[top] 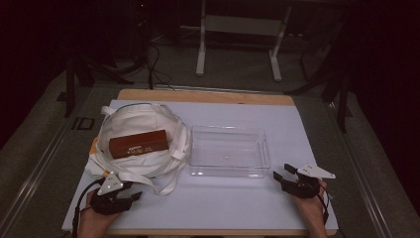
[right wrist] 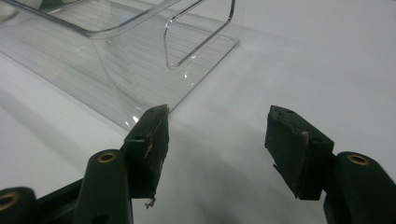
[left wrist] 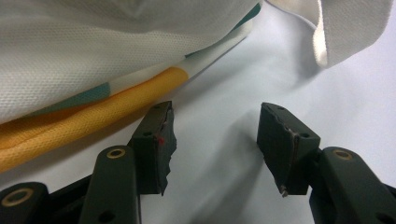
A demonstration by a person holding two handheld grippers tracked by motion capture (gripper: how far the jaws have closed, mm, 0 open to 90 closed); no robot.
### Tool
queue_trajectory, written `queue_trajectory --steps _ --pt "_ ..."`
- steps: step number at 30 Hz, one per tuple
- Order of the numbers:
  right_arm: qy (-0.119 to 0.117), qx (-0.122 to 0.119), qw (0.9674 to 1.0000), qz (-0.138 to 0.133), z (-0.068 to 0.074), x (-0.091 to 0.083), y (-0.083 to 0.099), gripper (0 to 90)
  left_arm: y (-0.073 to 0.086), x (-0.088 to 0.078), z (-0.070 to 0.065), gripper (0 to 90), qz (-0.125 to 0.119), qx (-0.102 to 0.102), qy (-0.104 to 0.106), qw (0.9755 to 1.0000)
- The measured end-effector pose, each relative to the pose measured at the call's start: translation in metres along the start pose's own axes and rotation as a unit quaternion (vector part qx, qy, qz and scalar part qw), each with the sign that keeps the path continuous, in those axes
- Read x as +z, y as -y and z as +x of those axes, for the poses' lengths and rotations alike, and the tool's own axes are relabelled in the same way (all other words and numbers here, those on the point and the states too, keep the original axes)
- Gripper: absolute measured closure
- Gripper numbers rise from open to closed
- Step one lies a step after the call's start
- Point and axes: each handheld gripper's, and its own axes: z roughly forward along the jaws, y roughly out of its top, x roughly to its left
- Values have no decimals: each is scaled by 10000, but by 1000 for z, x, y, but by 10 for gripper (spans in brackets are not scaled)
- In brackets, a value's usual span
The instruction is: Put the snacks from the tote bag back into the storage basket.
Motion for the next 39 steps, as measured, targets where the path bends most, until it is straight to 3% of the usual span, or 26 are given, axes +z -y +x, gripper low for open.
queue_trajectory --steps 11,15,18,23,34,39 --pt "2 13 10000 15 0 0 0 383 0 -3 2 498 -95 -32 135 9999" --pt "12 28 10000 -1 -1 0 0 378 -3 -7 2 507 -176 -3 73 9998" --pt "3 32 10000 17 0 0 0 381 -8 -14 -2 524 -278 110 -113 9995" --pt "-7 17 10000 16 0 0 0 382 -15 -27 -8 524 -312 303 -142 9990" --pt "-1 -3 10000 20 0 0 0 383 -27 -61 -7 520 -411 557 -283 9972" --pt "-2 -20 10000 -3 1 0 0 390 -34 -70 -5 520 -291 693 -296 9967"
